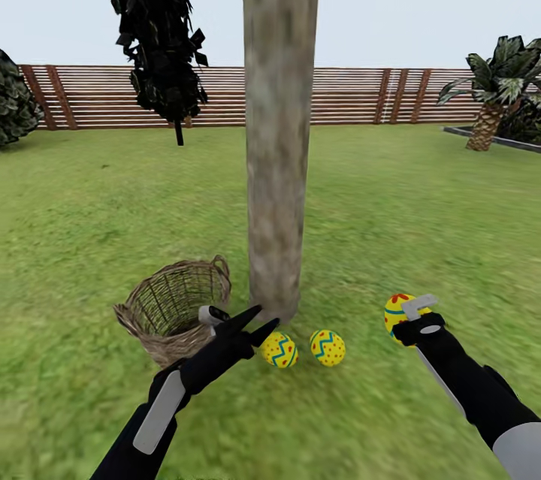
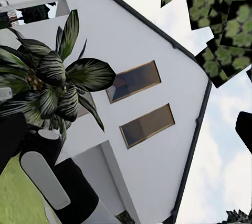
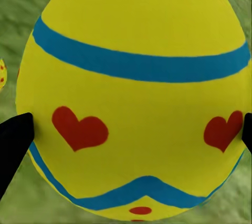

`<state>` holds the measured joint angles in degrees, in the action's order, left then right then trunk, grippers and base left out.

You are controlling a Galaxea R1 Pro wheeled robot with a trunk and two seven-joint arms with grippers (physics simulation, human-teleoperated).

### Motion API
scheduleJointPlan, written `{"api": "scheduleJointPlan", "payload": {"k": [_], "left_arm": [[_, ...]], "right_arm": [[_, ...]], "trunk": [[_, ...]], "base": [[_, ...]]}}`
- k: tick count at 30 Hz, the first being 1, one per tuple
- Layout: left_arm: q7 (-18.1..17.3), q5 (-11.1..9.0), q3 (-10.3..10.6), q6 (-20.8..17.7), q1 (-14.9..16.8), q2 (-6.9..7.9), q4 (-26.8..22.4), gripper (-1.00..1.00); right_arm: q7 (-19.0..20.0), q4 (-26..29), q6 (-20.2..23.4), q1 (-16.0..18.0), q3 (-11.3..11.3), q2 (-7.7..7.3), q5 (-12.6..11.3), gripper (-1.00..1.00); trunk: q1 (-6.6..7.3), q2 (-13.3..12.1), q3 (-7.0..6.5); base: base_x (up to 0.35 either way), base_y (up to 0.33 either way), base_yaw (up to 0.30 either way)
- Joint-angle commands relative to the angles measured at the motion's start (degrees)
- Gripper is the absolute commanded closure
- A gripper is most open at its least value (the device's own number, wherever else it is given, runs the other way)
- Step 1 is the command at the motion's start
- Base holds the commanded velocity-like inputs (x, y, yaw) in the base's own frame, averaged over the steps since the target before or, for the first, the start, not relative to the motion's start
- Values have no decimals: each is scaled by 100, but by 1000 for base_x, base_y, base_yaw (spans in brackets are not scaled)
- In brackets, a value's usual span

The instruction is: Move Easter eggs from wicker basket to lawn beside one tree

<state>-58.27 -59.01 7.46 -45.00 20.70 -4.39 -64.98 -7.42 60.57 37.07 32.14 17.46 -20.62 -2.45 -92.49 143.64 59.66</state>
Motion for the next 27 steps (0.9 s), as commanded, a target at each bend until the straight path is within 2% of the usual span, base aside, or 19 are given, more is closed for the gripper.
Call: {"api": "scheduleJointPlan", "payload": {"k": [1,4,8,14,15,16,19,22,23,24,25,26,27], "left_arm": [[-2,-31,6,-35,4,0,3,-100],[0,-31,8,-35,4,0,11,-100],[0,-31,10,-35,4,0,12,-100],[2,-28,10,-27,4,-40,21,-100],[36,-27,10,-27,4,-43,21,-100],[245,-32,25,-26,4,-45,18,-100],[574,-56,371,85,4,-45,13,-100],[628,-72,532,246,4,-48,12,-100],[630,-69,552,255,4,-51,12,-100],[632,-68,564,260,4,-52,12,-100],[633,-64,570,263,4,-71,12,-100],[633,-55,573,263,4,-96,12,-100],[633,-50,580,264,4,-111,12,-100]], "right_arm": [[-41,8,29,3,24,-6,-27,100],[-40,-25,29,3,29,3,-35,100],[-40,-111,29,3,30,127,-34,100],[-9,-153,29,3,21,135,-43,100],[3,-269,17,3,23,136,-39,100],[9,-475,-81,3,32,137,-37,100],[23,-831,-290,3,38,205,-31,100],[40,-920,-374,3,44,247,-28,100],[50,-987,-495,3,46,249,-28,100],[80,-1175,-804,5,41,250,-28,100],[172,-1501,-1292,19,39,260,-28,100],[253,-1711,-1537,28,39,286,-26,100],[480,-1962,-1711,62,38,328,-19,100]], "trunk": [[1,2,2],[1,2,-4],[1,2,2],[1,2,5],[1,2,5],[1,2,5],[1,2,5],[1,2,5],[1,2,5],[1,2,5],[1,2,5],[1,2,5],[1,2,5]], "base": [[0,0,279],[0,0,283],[0,0,289],[196,-105,45],[284,-186,1],[286,-191,0],[287,-194,0],[287,-195,0],[287,-195,0],[287,-195,0],[287,-195,0],[287,-195,0],[287,-192,0]]}}
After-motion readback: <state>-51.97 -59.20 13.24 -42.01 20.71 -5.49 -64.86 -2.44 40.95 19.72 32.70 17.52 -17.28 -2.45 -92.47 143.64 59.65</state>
